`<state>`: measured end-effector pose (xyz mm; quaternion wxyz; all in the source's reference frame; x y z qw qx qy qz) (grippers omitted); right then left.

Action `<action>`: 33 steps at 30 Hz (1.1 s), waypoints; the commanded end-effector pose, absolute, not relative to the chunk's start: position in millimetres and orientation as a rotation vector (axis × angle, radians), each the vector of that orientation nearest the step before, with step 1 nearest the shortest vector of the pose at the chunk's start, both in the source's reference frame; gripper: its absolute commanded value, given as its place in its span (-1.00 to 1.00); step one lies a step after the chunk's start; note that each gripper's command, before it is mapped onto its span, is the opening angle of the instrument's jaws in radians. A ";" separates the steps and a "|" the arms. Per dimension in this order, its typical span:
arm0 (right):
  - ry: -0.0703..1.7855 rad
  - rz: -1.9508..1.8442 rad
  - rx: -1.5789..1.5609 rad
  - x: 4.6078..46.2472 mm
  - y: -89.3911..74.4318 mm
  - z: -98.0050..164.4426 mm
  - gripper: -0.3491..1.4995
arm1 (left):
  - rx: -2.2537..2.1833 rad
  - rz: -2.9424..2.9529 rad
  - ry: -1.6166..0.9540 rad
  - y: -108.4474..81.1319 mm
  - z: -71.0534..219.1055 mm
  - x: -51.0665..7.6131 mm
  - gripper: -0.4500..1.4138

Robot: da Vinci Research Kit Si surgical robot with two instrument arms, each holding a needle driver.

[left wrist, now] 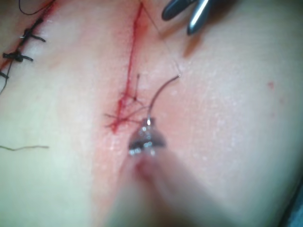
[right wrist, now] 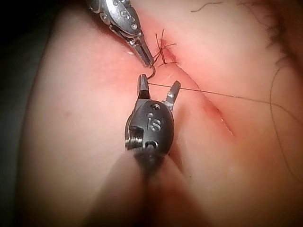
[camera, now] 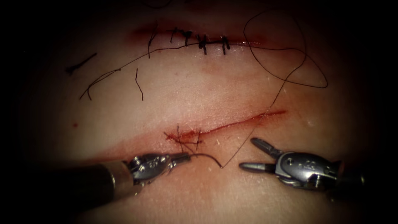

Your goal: Wound Closure

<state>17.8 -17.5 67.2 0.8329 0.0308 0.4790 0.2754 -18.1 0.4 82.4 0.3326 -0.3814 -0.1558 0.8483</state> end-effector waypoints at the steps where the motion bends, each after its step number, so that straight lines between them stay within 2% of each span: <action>1: 1.018 0.582 0.075 17.7 -18.5 67.4 0.98 | -1.026 2.201 -0.428 -0.1 82.6 -18.6 -1.00; 5: 1.040 0.568 0.085 15.2 -18.9 66.4 0.94 | -1.114 2.158 -0.459 0.1 80.3 -18.4 -1.00; 7: 1.065 0.568 0.080 12.4 -19.5 65.4 0.94 | -1.185 2.103 -0.482 1.2 77.6 -18.5 -1.00; 10: 1.061 0.574 0.067 11.7 -19.7 65.3 0.96 | -1.242 2.031 -0.519 2.6 75.6 -19.0 -1.00; 13: 1.079 0.566 0.074 12.3 -19.9 65.7 0.96 | -1.311 1.946 -0.559 4.2 74.3 -19.8 -1.00; 15: 1.133 0.553 0.119 12.7 -19.7 65.8 0.80 | -1.352 1.890 -0.600 5.0 74.1 -20.4 -1.00; 21: 1.215 0.585 0.077 13.8 -17.6 65.5 0.82 | -1.433 1.725 -0.724 5.9 74.6 -21.3 -1.00; 26: 1.247 0.624 0.045 16.4 -15.8 65.0 0.85 | -1.506 1.542 -0.891 6.0 74.7 -21.6 -1.00; 33: 1.275 0.617 0.039 19.2 -16.4 65.5 0.85 | -1.556 1.377 -0.968 6.3 74.6 -21.7 -1.00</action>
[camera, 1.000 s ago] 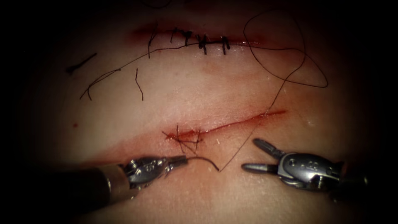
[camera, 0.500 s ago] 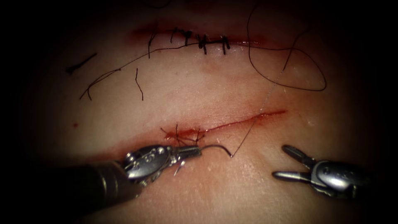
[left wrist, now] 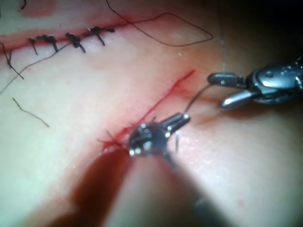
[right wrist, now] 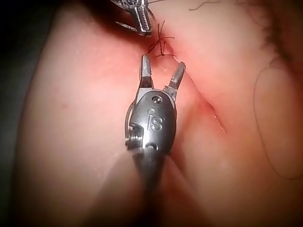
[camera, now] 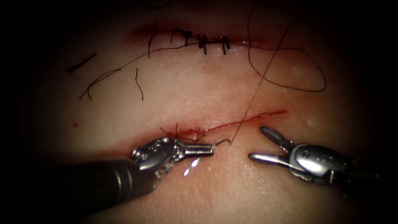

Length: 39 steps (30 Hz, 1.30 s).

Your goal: Wound Closure

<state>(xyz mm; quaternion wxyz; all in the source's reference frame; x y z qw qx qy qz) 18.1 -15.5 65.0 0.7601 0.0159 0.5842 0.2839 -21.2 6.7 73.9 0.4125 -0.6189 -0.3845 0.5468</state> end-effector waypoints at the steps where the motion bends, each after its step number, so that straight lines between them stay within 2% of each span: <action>1: 1.274 0.618 0.037 19.5 -16.4 65.6 0.85 | -1.557 1.367 -0.970 6.3 74.6 -21.8 -1.00; 15: 1.272 0.699 -0.077 25.4 -16.3 65.4 0.83 | -1.552 1.351 -0.932 6.5 74.5 -21.7 -1.00; 39: 1.269 0.742 -0.103 26.2 -14.1 63.5 0.76 | -1.561 1.362 -0.919 6.6 74.3 -21.6 -1.00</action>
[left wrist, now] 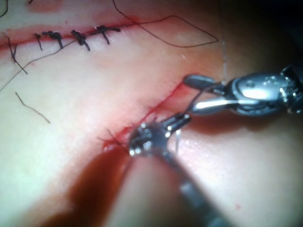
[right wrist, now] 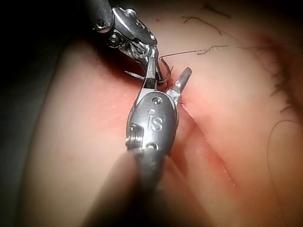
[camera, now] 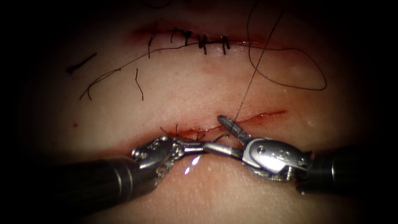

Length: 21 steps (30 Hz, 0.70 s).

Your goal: Wound Closure

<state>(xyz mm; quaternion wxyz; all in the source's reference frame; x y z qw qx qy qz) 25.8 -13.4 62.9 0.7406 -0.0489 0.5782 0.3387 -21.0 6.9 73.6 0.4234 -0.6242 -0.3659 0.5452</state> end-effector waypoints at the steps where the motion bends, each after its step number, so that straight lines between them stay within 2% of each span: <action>1: 1.269 0.741 -0.102 26.1 -14.1 63.5 0.74 | -1.564 1.366 -0.913 6.6 74.2 -21.6 -1.00; 5: 1.271 0.738 -0.099 25.6 -14.1 63.4 0.49 | -1.563 1.366 -0.913 6.6 74.2 -21.6 -1.00; 8: 1.268 0.735 -0.106 25.7 -14.1 63.6 0.20 | -1.563 1.365 -0.913 6.6 74.1 -21.6 -1.00; 10: 1.270 0.730 -0.114 25.7 -14.2 63.9 -0.40 | -1.566 1.368 -0.909 6.6 74.0 -21.6 -1.00; 13: 1.270 0.727 -0.109 25.5 -14.0 64.0 -1.00 | -1.570 1.372 -0.906 6.6 73.9 -21.6 -1.00; 21: 1.275 0.724 -0.096 25.0 -13.8 63.2 -1.00 | -1.571 1.374 -0.906 6.6 74.0 -21.5 -1.00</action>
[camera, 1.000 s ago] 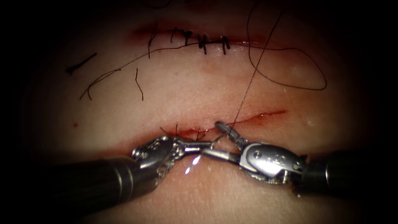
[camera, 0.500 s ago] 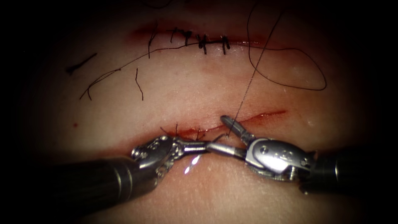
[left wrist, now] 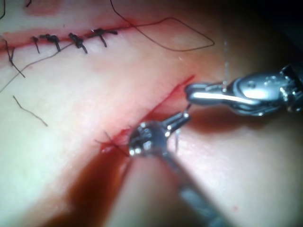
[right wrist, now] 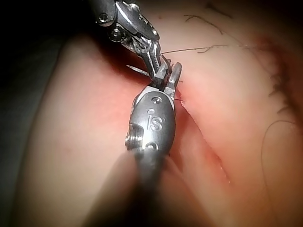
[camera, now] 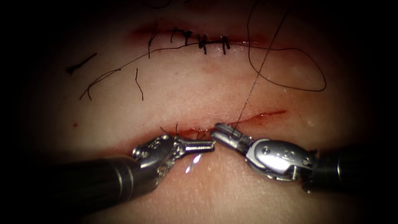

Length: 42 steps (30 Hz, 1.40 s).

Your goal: Wound Closure

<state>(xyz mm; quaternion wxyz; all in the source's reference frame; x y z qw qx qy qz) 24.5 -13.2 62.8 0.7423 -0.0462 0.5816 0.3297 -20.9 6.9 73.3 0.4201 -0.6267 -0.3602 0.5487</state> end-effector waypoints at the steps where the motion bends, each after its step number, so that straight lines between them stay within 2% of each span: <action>1: 1.275 0.724 -0.096 25.0 -13.8 63.2 -1.00 | -1.570 1.374 -0.906 6.5 74.0 -21.5 -1.00; 4: 1.275 0.721 -0.092 24.9 -13.8 63.2 -1.00 | -1.569 1.373 -0.903 6.5 73.9 -21.6 -1.00; 5: 1.268 0.718 -0.086 24.7 -13.7 63.3 -1.00 | -1.562 1.374 -0.895 6.6 74.0 -21.6 -0.86; 6: 1.263 0.713 -0.078 24.6 -13.6 63.3 -1.00 | -1.557 1.378 -0.897 6.8 73.9 -21.6 -0.42; 7: 1.259 0.709 -0.070 24.5 -13.5 63.4 -1.00 | -1.554 1.380 -0.898 6.8 73.9 -21.6 -0.19; 10: 1.236 0.676 -0.019 24.1 -13.3 63.6 -1.00 | -1.559 1.413 -0.886 7.0 73.7 -21.5 0.35; 12: 1.221 0.656 0.012 23.7 -13.2 63.7 -1.00 | -1.554 1.439 -0.882 7.0 73.4 -21.4 0.53; 14: 1.205 0.635 0.047 23.2 -13.1 63.7 -1.00 | -1.545 1.462 -0.882 7.0 73.1 -21.2 0.60; 21: 1.106 0.367 0.187 20.6 -10.7 62.9 -1.00 | -1.568 1.538 -0.894 6.7 71.7 -20.5 0.59; 24: 1.075 0.277 0.207 20.0 -8.8 62.3 -1.00 | -1.559 1.656 -0.869 6.3 71.7 -20.5 0.48; 26: 1.054 0.221 0.215 19.9 -7.2 62.0 -1.00 | -1.555 1.777 -0.838 5.8 71.9 -20.7 0.33; 31: 0.998 0.082 0.243 20.9 -4.0 61.3 -1.00 | -1.534 1.875 -0.800 4.7 72.9 -22.0 0.32; 42: 1.077 -0.130 0.259 23.7 0.5 62.9 -1.00 | -1.499 1.938 -0.740 3.2 75.5 -25.5 0.12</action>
